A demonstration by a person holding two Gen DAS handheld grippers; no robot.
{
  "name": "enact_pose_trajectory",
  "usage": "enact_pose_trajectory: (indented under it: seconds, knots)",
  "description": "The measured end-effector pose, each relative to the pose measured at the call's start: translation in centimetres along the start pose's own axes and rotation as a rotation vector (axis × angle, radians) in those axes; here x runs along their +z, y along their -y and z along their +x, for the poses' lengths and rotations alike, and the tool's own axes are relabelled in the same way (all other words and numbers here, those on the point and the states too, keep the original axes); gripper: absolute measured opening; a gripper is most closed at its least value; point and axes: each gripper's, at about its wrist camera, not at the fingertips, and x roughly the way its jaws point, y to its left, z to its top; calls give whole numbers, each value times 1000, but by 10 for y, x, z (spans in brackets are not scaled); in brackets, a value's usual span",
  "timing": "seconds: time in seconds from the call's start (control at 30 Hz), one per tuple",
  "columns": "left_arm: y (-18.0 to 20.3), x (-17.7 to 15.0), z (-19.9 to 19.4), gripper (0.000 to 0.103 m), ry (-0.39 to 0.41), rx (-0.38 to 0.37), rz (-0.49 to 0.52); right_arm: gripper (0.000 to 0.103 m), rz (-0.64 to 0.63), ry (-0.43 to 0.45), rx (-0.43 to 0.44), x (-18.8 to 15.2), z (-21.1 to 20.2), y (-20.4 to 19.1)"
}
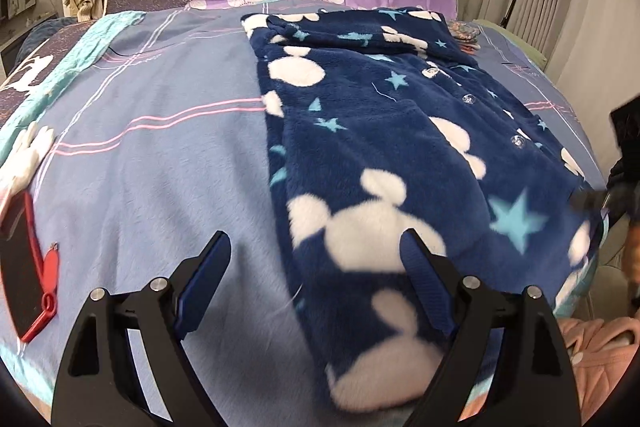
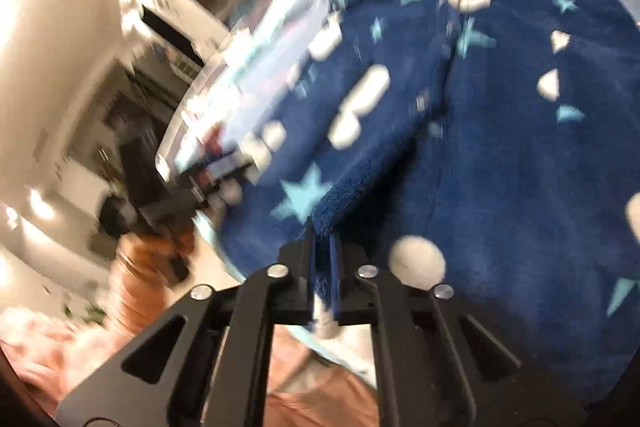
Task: Fold small clothes
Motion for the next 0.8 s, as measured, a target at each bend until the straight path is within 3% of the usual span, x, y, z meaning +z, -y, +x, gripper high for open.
enact_pose_trajectory:
  seconds: [0.13, 0.23, 0.3, 0.43, 0.47, 0.57, 0.6, 0.63, 0.77, 0.8]
  knots:
    - [-5, -7, -10, 90, 15, -13, -21, 5, 9, 61, -67, 1, -39, 9]
    - [-9, -12, -8, 90, 12, -68, -42, 11, 67, 0, -121, -8, -35, 28]
    - [-11, -13, -1, 90, -4, -108, -66, 34, 104, -18, -136, -14, -28, 35]
    - [-12, -13, 7, 90, -8, -163, -108, 39, 102, 128, -241, -21, -74, 44]
    - [-11, -13, 7, 89, -5, -174, -107, 44, 116, 170, -269, -21, -89, 49]
    - [-5, -9, 5, 70, 1, -239, -98, 50, 203, 258, -413, -25, -128, 76]
    - [-3, -9, 5, 60, -2, -257, -93, 51, 261, 268, -445, -32, -139, 91]
    - [1, -9, 6, 46, -17, -291, -90, 51, 299, 267, -445, -36, -143, 102]
    - [11, -10, 11, 45, -61, -286, -61, 51, 426, 221, -323, -58, -135, 139]
    - [11, -8, 12, 50, -68, -288, -62, 54, 412, 229, -303, -57, -132, 139]
